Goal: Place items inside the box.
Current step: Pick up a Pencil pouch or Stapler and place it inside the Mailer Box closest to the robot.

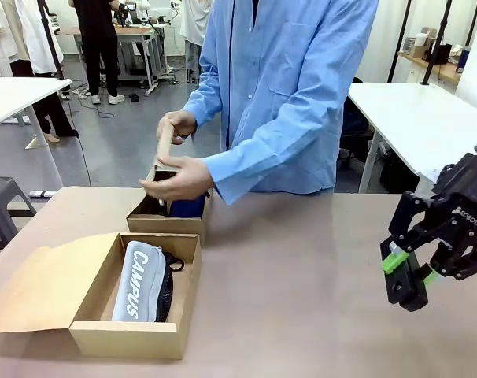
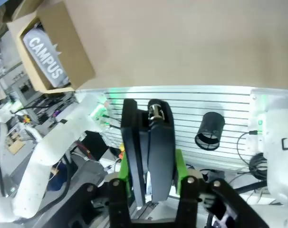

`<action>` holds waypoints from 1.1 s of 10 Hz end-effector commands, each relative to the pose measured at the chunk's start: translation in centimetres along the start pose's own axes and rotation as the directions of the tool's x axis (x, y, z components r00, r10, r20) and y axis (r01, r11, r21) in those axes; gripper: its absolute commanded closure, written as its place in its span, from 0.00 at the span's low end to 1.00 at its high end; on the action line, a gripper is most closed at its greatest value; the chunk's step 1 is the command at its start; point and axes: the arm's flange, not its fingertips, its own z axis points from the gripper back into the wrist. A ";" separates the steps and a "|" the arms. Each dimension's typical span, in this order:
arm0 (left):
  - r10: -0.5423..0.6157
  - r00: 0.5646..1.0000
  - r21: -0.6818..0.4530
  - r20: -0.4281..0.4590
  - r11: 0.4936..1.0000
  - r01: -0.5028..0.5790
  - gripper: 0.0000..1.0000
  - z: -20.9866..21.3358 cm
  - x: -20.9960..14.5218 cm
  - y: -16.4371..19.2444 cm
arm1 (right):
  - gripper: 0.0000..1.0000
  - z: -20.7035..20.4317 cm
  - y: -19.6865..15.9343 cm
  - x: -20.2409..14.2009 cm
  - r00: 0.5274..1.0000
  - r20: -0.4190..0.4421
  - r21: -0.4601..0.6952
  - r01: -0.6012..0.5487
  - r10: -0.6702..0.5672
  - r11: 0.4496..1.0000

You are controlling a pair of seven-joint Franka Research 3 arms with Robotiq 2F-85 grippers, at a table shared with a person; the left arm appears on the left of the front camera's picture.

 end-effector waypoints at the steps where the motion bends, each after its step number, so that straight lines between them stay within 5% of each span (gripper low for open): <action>1: -0.020 1.000 -0.015 0.004 1.000 0.020 0.00 0.0 -0.1 -0.1 | 0.58 -0.9 3.2 0.5 0.997 0.062 -0.092 -0.040 0.046 0.995; 4: -0.020 1.000 -0.015 0.004 1.000 0.020 0.00 0.0 -0.1 -0.1 | 0.58 -5.7 12.1 2.5 0.953 -0.031 -0.061 -0.304 0.302 0.951; 6: -0.020 1.000 -0.015 0.004 1.000 0.020 0.00 0.0 -0.1 -0.1 | 0.58 -7.5 14.5 3.9 0.946 -0.071 -0.119 -0.324 0.318 0.939; 9: -0.020 1.000 -0.015 0.004 1.000 0.020 0.00 0.0 -0.1 -0.1 | 0.58 -1.4 3.7 2.8 0.980 0.048 -0.119 -0.185 0.192 0.976; 11: -0.020 1.000 -0.015 0.004 1.000 0.020 0.00 0.0 -0.1 -0.1 | 0.58 0.7 -0.1 1.5 0.993 0.102 -0.127 -0.046 0.059 0.991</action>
